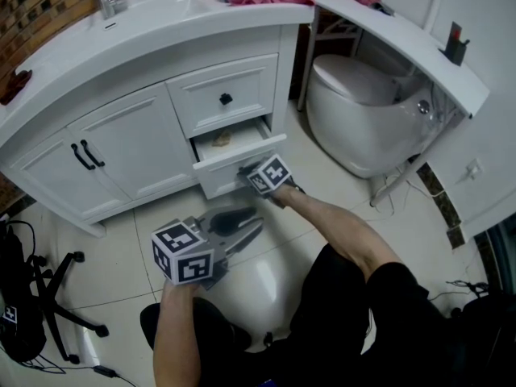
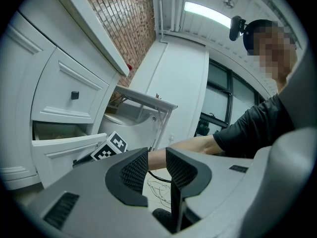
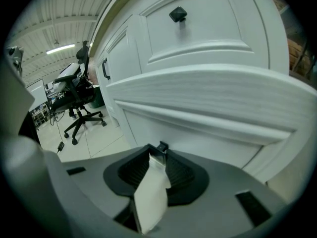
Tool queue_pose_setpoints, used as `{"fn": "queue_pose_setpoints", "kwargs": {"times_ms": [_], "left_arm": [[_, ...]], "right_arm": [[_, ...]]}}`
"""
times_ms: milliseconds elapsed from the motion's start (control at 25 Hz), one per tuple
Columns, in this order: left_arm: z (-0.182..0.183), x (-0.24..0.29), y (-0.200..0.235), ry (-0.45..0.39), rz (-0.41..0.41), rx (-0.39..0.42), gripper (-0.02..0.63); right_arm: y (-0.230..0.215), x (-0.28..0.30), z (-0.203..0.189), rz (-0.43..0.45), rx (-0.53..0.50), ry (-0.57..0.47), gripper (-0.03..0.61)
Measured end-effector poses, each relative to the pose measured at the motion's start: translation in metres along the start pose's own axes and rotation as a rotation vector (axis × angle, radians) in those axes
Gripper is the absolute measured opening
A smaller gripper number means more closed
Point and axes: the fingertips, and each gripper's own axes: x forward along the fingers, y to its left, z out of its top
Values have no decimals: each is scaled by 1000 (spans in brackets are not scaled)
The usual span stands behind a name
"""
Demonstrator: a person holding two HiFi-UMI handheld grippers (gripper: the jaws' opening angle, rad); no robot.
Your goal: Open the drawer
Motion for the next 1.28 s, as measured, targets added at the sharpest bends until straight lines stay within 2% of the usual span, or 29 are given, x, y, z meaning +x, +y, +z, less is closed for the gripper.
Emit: {"fn": "queue_pose_setpoints", "kwargs": {"times_ms": [1280], "left_arm": [[-9,-25,-34,-16,17,16,117]], "right_arm": [[26,-24,-26,8,-56,76,115]]}}
